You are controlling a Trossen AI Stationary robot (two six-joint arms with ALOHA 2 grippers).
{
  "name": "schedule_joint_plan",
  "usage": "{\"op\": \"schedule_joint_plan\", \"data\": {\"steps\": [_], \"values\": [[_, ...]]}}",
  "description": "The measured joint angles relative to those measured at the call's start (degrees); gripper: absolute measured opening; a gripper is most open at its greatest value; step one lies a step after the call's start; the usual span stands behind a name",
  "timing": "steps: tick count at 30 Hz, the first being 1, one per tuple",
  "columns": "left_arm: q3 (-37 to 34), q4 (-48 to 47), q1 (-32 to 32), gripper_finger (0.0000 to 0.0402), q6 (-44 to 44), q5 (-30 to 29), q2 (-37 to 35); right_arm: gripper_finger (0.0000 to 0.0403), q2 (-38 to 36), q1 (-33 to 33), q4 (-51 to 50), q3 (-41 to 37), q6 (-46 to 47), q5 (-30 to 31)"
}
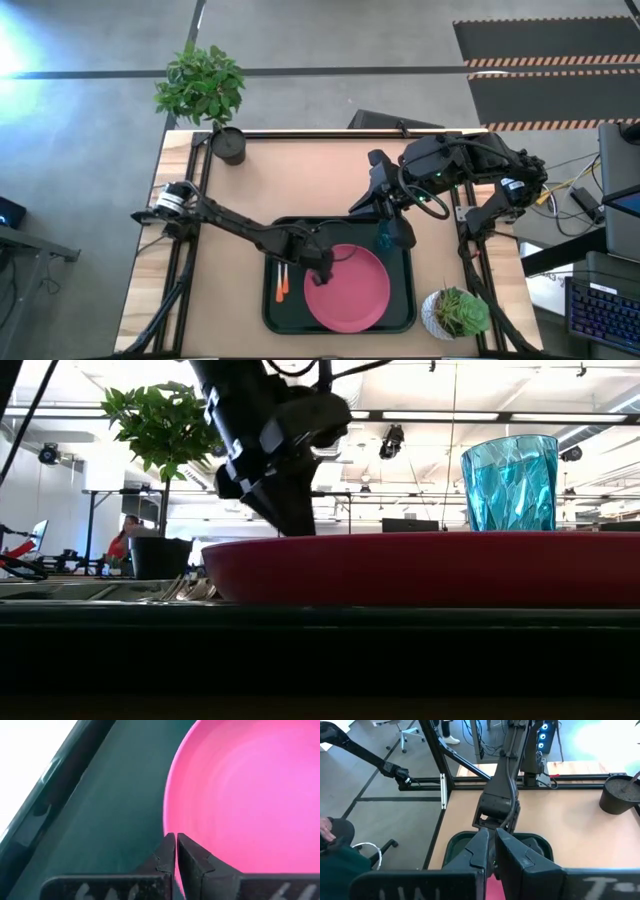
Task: Pick and place plate/cup/fork/spoon on tray
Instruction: Adjust the pink plate
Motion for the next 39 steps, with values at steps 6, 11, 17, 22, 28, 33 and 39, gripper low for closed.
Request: {"op": "schedule_joint_plan", "data": {"steps": [6, 11, 17, 22, 28, 33, 39], "values": [[3.5, 1.0, -1.0, 0.0000, 2.5, 1.2, -0.1, 0.0022, 0.0, 0.0, 0.0, 0.0, 0.0, 0.0], [2.5, 1.9, -1.4, 0.0000, 1.5, 2.1, -0.1, 0.0022, 0.0, 0.0, 0.0, 0.0, 0.0, 0.0], [0.4, 5.3, -1.4, 0.0000, 0.0, 3.6, 0.1, 0.0022, 0.0, 0.0, 0.1, 0.0, -1.1, 0.0], [0.3, 7.1, -1.5, 0.0000, -0.1, 4.1, 0.2, 0.0022, 0.0, 0.0, 1.5, 0.0, -1.1, 0.0], [0.3, 6.9, -1.5, 0.0000, -1.6, 6.0, 3.7, 0.0022, 0.0, 0.0, 1.4, 0.0, -0.6, 0.0], [0.1, 6.4, -1.4, 0.0000, -2.7, 6.5, 5.7, 0.0022, 0.0, 0.0, 1.3, 0.0, 0.5, 0.0], [0.2, -2.6, -0.5, 0.0000, -2.8, 1.7, 5.7, 0.0022, 0.0, 0.0, 1.2, 0.0, 0.7, -0.1]]}}
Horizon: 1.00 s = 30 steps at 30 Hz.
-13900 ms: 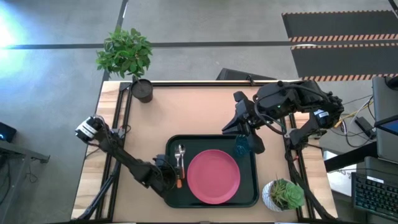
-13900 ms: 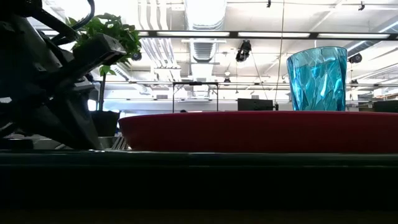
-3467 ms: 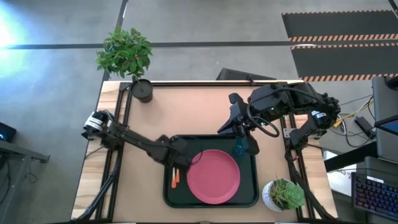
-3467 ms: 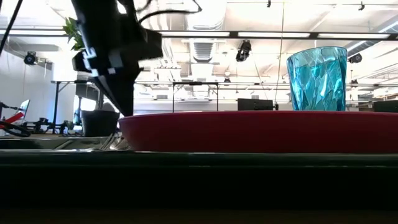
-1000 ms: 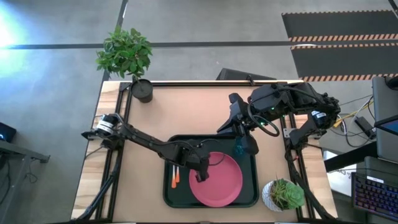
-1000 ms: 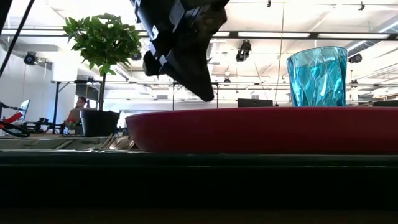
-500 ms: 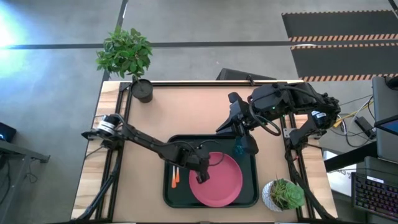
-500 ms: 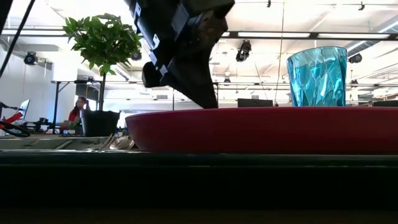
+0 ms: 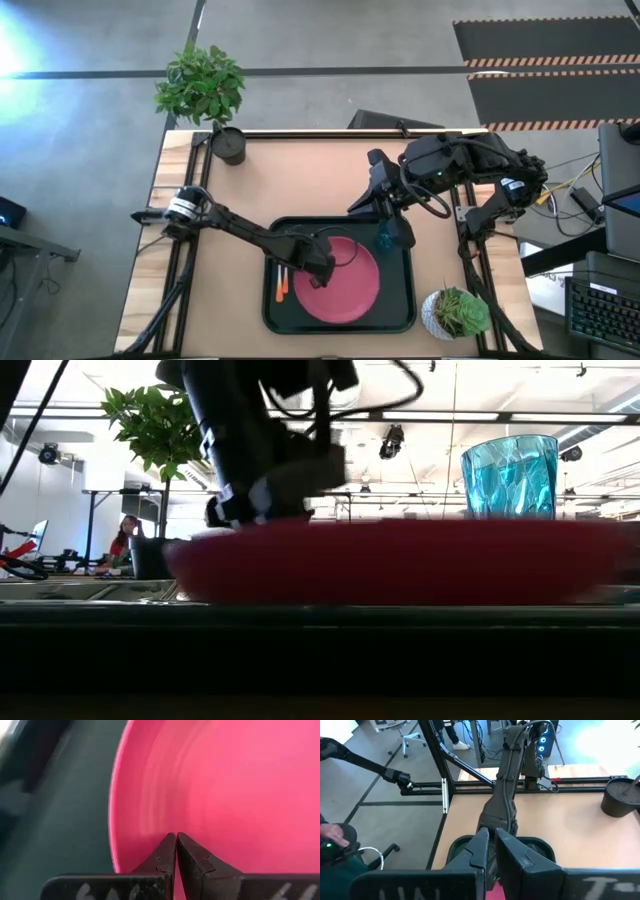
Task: Pick and place plate/cup/fork/spoon on tray
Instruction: Adjust the pink plate
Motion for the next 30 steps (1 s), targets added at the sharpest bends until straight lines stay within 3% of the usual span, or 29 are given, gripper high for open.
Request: {"op": "schedule_joint_plan", "data": {"steps": [5, 15, 30], "values": [[-0.9, -2.4, 0.2, 0.0000, 0.2, -0.3, -0.1, 0.0022, 0.0, 0.0, 0.0, 0.0, 0.4, 0.0], [0.1, 1.5, 0.4, 0.0000, 0.2, 0.8, -0.1, 0.0022, 0.0, 0.0, 0.0, 0.0, 0.4, 0.0], [2.6, -4.6, 0.7, 0.0000, 1.8, -6.4, -5.8, 0.0022, 0.0, 0.0, -0.9, 0.0, 0.2, -0.2]]}}
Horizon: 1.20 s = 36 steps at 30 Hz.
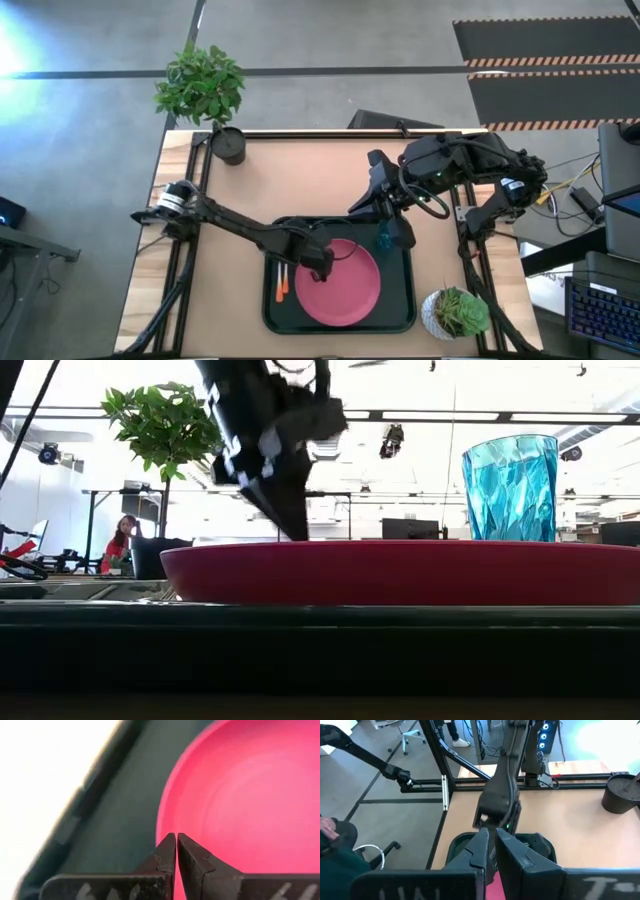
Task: Pick and place plate/cup/fork/spoon on tray
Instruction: Adjust the pink plate, then move the black tray to the center of the table
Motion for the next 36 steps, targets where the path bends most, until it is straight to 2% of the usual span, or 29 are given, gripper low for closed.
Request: {"op": "schedule_joint_plan", "data": {"steps": [4, 9, 11, 18, 23, 27, 32, 36], "values": [[-0.2, -2.6, 0.1, 0.0000, -0.1, -3.4, -4.2, 0.0022, 0.0, 0.0, -0.6, 0.0, -0.5, 0.0], [-0.6, -12.1, 1.4, 0.0000, -0.5, -10.4, -8.9, 0.0022, 0.0, 0.0, -1.3, 0.0, -0.8, 0.2], [-1.6, -13.8, 3.0, 0.0000, 0.7, -10.6, -10.3, 0.0022, 0.0, 0.0, -1.2, 0.0, -0.9, 0.2], [-2.6, -11.8, 7.5, 0.0000, 11.4, -4.5, -10.8, 0.0022, 0.0, 0.0, -0.8, 0.0, -1.0, 0.2], [-4.0, -3.6, 10.1, 0.0000, 19.6, 5.0, -9.5, 0.0022, 0.0, 0.0, -0.8, 0.0, -0.9, 0.2], [-6.6, -2.6, 11.7, 0.0000, 22.5, 7.2, -9.2, 0.0022, 0.0, 0.0, -0.8, 0.0, -0.1, 0.2], [-10.5, -1.6, 14.5, 0.0000, 26.6, 14.5, -9.2, 0.0022, 0.0, 0.0, -1.0, 0.0, 0.6, 0.2], [-13.1, -1.4, 15.9, 0.0000, 26.7, 15.4, -9.2, 0.0022, 0.0, 0.0, -1.0, 0.0, 0.6, 0.2]]}}
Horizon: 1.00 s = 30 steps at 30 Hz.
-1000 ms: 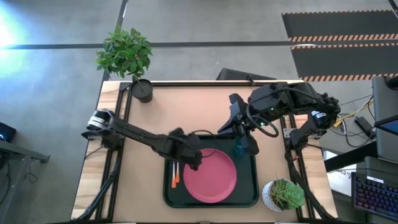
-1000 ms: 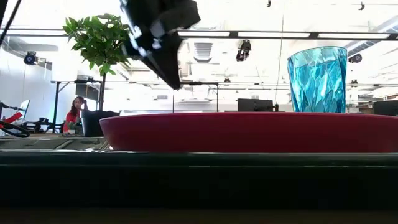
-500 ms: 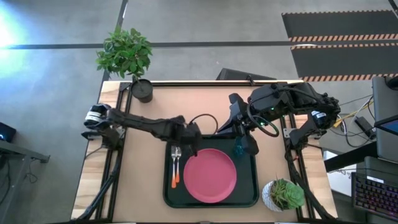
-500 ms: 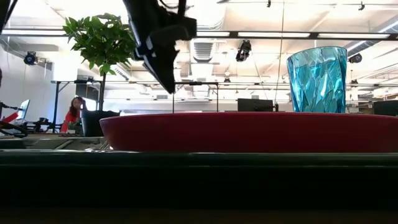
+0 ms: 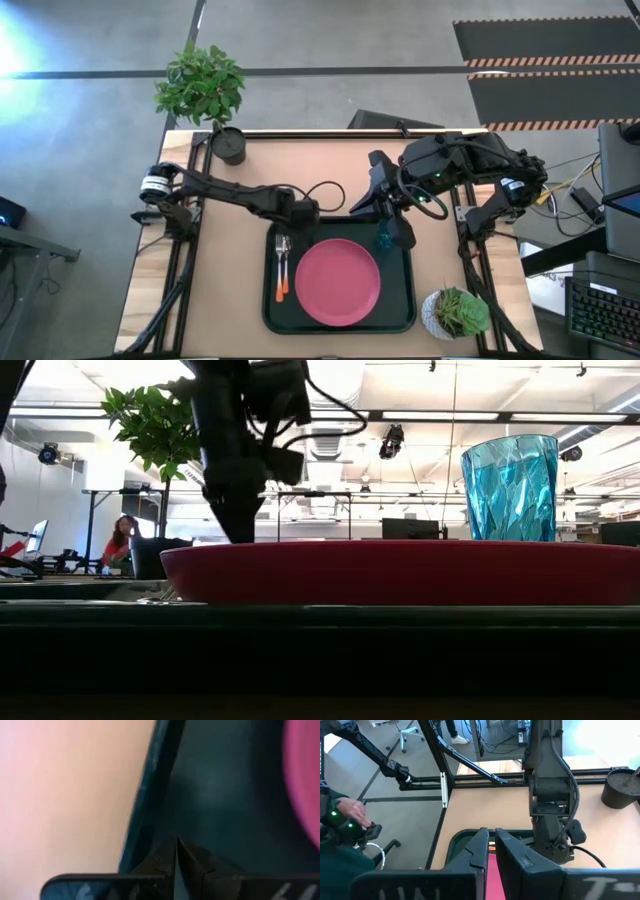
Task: Pick and place plate/cup/fork/spoon on tray
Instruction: Move the black tray to the center of the table
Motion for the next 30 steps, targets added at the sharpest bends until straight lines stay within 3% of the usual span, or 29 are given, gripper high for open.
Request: {"op": "schedule_joint_plan", "data": {"steps": [7, 30], "values": [[-2.6, 2.2, 0.9, 0.0000, 1.5, 3.4, 0.0, 0.0022, 0.0, 0.0, 0.0, 0.0, -0.2, 0.0], [-6.2, 7.5, 1.9, 0.0000, 2.7, 4.4, 0.0, 0.0022, 0.1, 0.0, -0.1, 0.0, -0.6, 0.0]]}}
